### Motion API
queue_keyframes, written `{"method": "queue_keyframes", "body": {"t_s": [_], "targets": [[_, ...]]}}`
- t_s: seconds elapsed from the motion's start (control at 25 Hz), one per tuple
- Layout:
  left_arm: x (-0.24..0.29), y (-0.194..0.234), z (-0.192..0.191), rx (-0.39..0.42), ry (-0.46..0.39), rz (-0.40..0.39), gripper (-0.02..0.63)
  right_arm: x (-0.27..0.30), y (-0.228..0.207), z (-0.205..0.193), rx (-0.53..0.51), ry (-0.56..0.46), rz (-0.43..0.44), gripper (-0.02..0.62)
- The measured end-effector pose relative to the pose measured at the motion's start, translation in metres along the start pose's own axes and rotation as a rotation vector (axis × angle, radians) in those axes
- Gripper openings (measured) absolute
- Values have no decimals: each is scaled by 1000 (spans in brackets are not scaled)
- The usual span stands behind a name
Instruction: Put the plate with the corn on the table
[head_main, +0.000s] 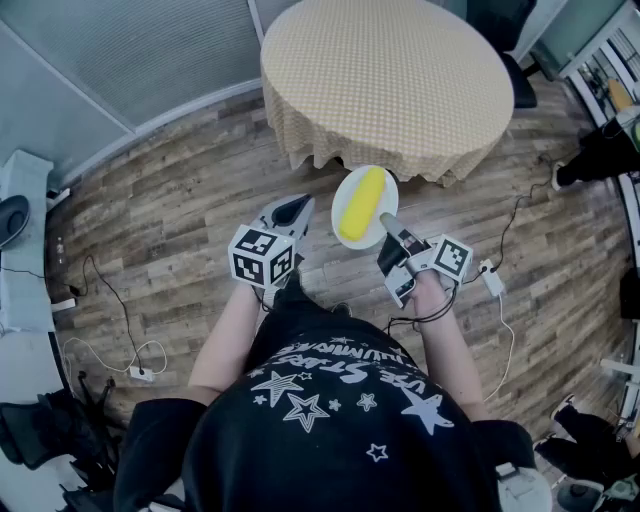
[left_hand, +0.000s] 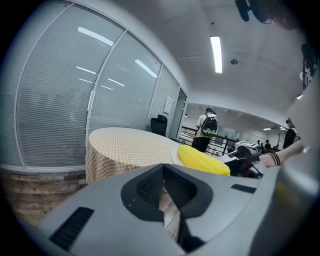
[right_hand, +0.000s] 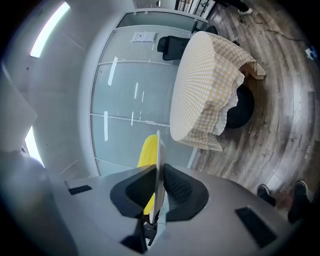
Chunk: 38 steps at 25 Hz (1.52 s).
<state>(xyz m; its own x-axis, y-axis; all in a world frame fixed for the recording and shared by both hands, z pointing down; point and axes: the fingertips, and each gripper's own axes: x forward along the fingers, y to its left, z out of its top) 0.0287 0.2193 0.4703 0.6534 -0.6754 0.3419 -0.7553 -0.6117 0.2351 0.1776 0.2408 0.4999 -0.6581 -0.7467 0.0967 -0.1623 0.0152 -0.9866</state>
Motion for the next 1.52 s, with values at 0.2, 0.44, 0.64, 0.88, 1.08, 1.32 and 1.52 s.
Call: {"method": "queue_keyframes", "body": {"t_s": [0.2,0.44,0.64,0.88,1.08,1.32,1.52], "targets": [[-3,-3,7,12,-18,7,8,-7,4,5,-7,-1,13,48],[-3,-10,-1,0,-2,-1,8,-12,3,-3,14,11,14,48],[-10,-20,-5,7,-6,-5,8,-20,5,-14,13,23,29,48],[-22,-12,-10,2,-13,1,8,-13,11,-25,-12,36,50,48],[-30,15,-9,-10,-16,1,8,12,13,-32,9,30,37,48],[-28,65,-2,-23,-7,-9,8,56,12,-31,2,5,4,48],[-16,123,21,-18,2,-15,8,108,25,-21,-1,-18,5,48]]}}
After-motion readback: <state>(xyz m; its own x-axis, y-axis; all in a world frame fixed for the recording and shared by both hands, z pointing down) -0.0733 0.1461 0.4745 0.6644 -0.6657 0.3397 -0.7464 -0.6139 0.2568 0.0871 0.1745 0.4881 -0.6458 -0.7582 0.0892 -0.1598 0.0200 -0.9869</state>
